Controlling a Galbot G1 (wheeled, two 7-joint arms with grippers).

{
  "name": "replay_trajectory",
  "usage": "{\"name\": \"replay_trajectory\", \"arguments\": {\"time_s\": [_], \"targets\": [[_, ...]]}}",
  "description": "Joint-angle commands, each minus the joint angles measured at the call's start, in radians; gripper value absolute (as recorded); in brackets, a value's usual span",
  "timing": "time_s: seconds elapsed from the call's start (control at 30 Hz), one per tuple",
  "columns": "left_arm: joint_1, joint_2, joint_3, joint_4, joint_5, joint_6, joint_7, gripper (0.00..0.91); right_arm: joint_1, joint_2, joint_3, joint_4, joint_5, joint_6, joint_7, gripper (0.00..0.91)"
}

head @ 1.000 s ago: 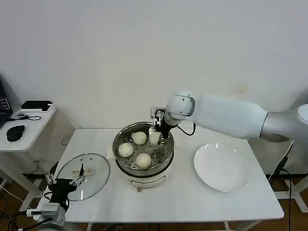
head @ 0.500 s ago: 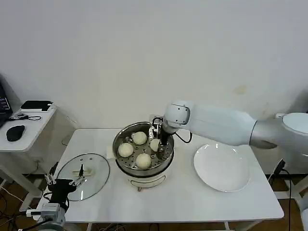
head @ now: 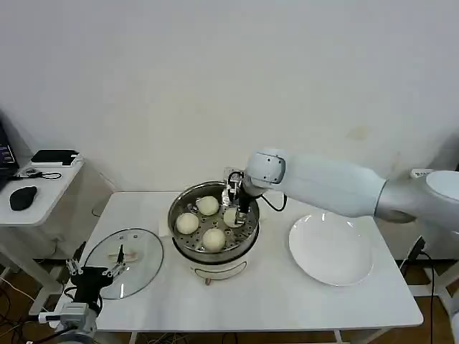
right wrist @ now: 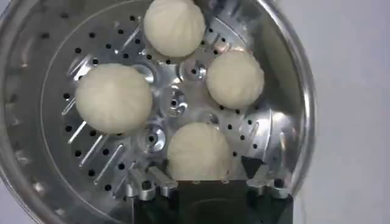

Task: Take steamed baozi put them in steamer then cover it.

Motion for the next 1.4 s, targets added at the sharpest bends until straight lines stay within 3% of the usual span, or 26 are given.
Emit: {"name": "replay_trajectory", "arguments": {"time_s": [0.03, 0.07, 0.2, 0.33, 0.37, 0.53, 0.57, 0.67, 0.83, 1.0, 1.07, 1.2, 1.3, 1.4], "targets": [[0.001, -0.002, 0.003, 0.0, 0.001, 0.001, 0.0, 0.907, 0.062, -0.144, 0.077, 0.176, 0.037, -0.004, 0.069, 0.907], [0.001, -0.002, 0.004, 0.0, 0.001, 0.001, 0.0, 0.907, 0.055, -0.163, 0.087, 0.203, 0.04, 0.005, 0.092, 0.907], [-0.002, -0.001, 0.005, -0.002, 0.002, 0.0, 0.002, 0.907, -0.079, -0.275, 0.219, 0.33, 0.1, 0.11, 0.378, 0.907], [-0.002, 0.0, 0.011, -0.002, 0.002, 0.001, 0.001, 0.907, -0.387, -0.366, 0.43, 0.413, 0.07, 0.275, 0.636, 0.907], [-0.002, -0.001, 0.013, -0.001, 0.002, 0.002, 0.001, 0.907, -0.516, -0.384, 0.546, 0.434, 0.023, 0.359, 0.667, 0.907], [-0.005, 0.002, 0.023, 0.002, 0.009, -0.005, -0.01, 0.907, -0.926, -0.37, 0.888, 0.452, -0.165, 0.597, 0.776, 0.907], [-0.007, 0.002, 0.022, 0.006, 0.013, -0.014, -0.012, 0.907, -1.026, -0.346, 0.989, 0.44, -0.243, 0.667, 0.771, 0.907], [-0.015, 0.003, 0.021, 0.02, 0.013, -0.026, -0.015, 0.907, -1.236, -0.266, 1.229, 0.437, -0.355, 0.78, 0.752, 0.907], [-0.017, 0.008, 0.03, 0.054, 0.031, -0.041, -0.015, 0.907, -1.509, -0.106, 1.525, 0.443, -0.457, 0.867, 0.685, 0.907], [-0.026, 0.01, 0.037, 0.086, 0.069, -0.072, -0.035, 0.907, -1.676, 0.044, 1.758, 0.462, -0.469, 0.957, 0.599, 0.907], [-0.03, 0.015, 0.038, 0.114, 0.101, -0.089, -0.042, 0.907, -1.751, 0.1, 1.842, 0.487, -0.474, 0.976, 0.566, 0.907], [-0.027, 0.022, 0.038, 0.148, 0.278, -0.129, -0.058, 0.907, -1.847, 0.19, 1.965, 0.557, -0.45, 0.939, 0.487, 0.907], [-0.017, 0.021, 0.021, 0.162, 0.527, -0.171, -0.063, 0.907, -1.909, 0.239, 2.005, 0.599, -0.441, 0.921, 0.466, 0.907], [0.011, 0.028, -0.008, 0.169, 0.743, -0.191, -0.097, 0.907, -1.95, 0.228, 2.018, 0.613, -0.438, 0.91, 0.471, 0.907]]}}
